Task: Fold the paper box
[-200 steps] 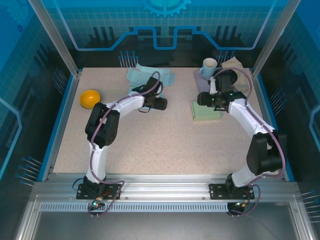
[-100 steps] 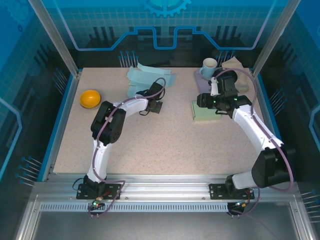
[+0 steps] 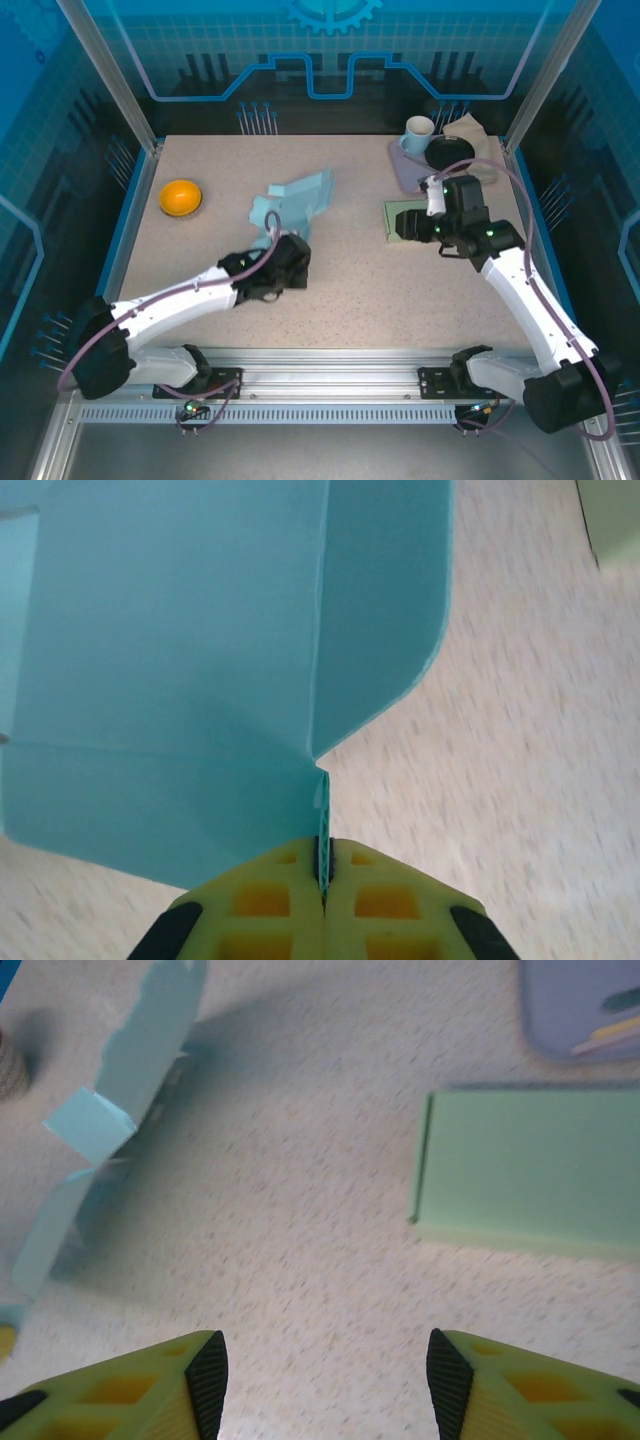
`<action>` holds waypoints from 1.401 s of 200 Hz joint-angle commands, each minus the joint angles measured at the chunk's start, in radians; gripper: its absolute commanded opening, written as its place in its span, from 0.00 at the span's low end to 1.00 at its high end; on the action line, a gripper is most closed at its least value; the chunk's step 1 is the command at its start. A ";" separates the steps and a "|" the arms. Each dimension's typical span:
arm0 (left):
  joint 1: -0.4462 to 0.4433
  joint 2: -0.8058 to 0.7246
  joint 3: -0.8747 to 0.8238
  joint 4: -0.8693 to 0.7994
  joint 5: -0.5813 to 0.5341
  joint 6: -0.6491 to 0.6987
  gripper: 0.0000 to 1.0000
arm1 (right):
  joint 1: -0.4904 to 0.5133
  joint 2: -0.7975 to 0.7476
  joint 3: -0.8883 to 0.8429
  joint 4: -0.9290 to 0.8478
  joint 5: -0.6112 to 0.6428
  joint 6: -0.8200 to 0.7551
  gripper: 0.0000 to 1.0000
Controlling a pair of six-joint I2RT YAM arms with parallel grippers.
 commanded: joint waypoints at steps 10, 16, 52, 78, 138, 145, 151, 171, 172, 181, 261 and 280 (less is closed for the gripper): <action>-0.168 0.010 -0.063 -0.061 -0.084 -0.304 0.03 | 0.098 -0.016 -0.101 0.009 -0.014 0.088 0.58; -0.195 0.020 -0.058 -0.049 -0.086 -0.321 0.05 | 0.110 -0.014 -0.115 0.021 -0.014 0.095 0.58; -0.240 0.099 0.015 0.072 0.006 -0.354 0.55 | 0.128 0.048 -0.133 0.071 -0.004 0.089 0.59; -0.217 0.114 0.148 -0.047 -0.041 -0.253 0.63 | 0.136 0.127 -0.083 0.098 -0.013 0.040 0.60; 0.349 -0.006 0.100 -0.065 0.222 0.096 0.68 | 0.184 0.520 0.172 0.187 -0.075 -0.134 0.60; 0.443 0.011 0.089 -0.042 0.296 0.116 0.68 | 0.183 0.571 0.216 0.184 -0.085 -0.157 0.59; 0.513 0.026 0.077 -0.015 0.355 0.131 0.68 | 0.181 0.624 0.254 0.177 -0.095 -0.173 0.59; 0.698 0.101 0.047 0.058 0.476 0.152 0.67 | 0.174 0.771 0.382 0.151 -0.148 -0.216 0.59; 0.704 0.105 0.045 0.060 0.480 0.152 0.67 | 0.172 0.781 0.388 0.150 -0.149 -0.218 0.59; 0.750 0.147 0.035 0.089 0.507 0.155 0.67 | 0.169 0.846 0.441 0.134 -0.176 -0.226 0.59; 0.832 0.439 0.149 0.131 0.383 0.299 0.66 | 0.137 1.038 0.623 0.062 -0.324 -0.282 0.57; 0.841 0.427 0.158 0.082 0.339 0.300 0.68 | 0.126 1.040 0.625 0.044 -0.351 -0.295 0.57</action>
